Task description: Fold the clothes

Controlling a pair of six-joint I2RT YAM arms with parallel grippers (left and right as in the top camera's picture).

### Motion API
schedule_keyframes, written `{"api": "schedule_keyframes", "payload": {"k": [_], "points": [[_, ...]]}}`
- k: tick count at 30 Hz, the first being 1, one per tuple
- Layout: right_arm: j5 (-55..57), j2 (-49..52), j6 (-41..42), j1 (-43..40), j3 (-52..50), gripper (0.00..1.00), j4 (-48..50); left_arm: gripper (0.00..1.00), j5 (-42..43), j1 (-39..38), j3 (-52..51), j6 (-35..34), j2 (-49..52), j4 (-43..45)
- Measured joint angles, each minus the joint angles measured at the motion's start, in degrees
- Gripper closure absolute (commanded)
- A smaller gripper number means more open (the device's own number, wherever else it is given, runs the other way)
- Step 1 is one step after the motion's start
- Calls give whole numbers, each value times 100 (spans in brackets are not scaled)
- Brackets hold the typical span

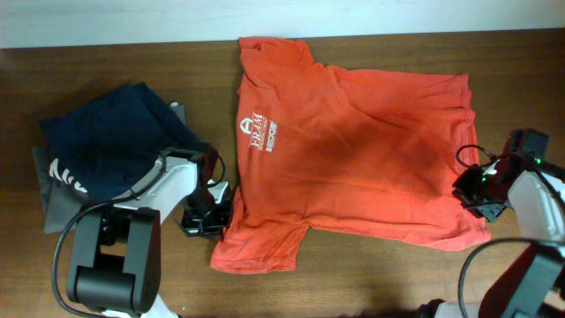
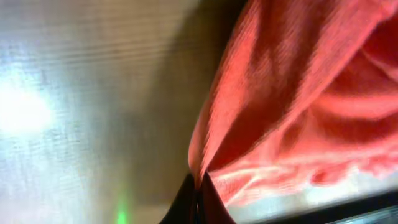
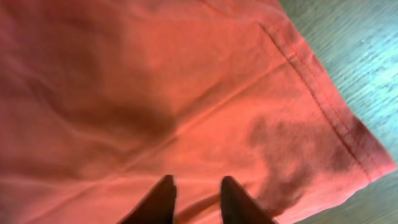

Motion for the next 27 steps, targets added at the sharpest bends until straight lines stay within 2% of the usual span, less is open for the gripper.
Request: {"api": "schedule_keyframes", "payload": {"k": [6,14,27], "points": [[103,673,317,0,0,92,195,99,31,33,278,-22,-581,-514],[557,1158,691,0,0,91,479,99,-63,186,341,-24,-1620,-1204],[1698,1224,1263,-101,22,91,544,99,-236,190,341,-26,-1974,-2004]]}}
